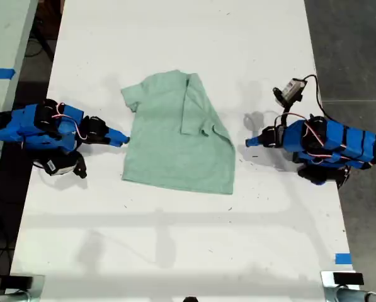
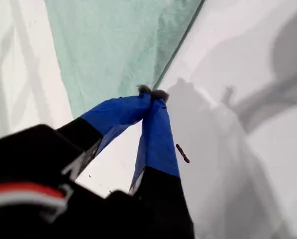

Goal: Fold t shirt

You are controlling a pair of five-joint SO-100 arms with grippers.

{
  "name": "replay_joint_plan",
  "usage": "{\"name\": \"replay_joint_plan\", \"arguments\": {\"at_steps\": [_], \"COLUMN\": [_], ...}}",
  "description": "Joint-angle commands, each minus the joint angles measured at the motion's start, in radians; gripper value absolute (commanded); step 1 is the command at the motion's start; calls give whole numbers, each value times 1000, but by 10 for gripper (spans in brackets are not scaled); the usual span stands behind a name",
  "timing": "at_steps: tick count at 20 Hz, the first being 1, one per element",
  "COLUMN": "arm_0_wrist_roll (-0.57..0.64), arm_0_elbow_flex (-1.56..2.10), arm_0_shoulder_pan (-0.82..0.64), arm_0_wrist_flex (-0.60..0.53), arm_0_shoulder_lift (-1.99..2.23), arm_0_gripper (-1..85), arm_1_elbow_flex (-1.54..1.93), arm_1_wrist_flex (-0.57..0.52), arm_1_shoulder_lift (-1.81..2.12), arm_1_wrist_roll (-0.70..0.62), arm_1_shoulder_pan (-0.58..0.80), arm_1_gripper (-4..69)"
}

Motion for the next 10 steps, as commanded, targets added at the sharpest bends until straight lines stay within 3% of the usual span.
{"name": "replay_joint_plan", "arguments": {"at_steps": [1,10], "arm_0_wrist_roll": [0,0], "arm_0_elbow_flex": [-12,-12], "arm_0_shoulder_pan": [-5,-5], "arm_0_wrist_flex": [-2,-2], "arm_0_shoulder_lift": [8,8], "arm_0_gripper": [116,116], "arm_1_elbow_flex": [54,55], "arm_1_wrist_flex": [-18,-15], "arm_1_shoulder_lift": [15,15], "arm_1_wrist_roll": [-8,0], "arm_1_shoulder_pan": [11,9], "arm_1_gripper": [-8,-8]}}
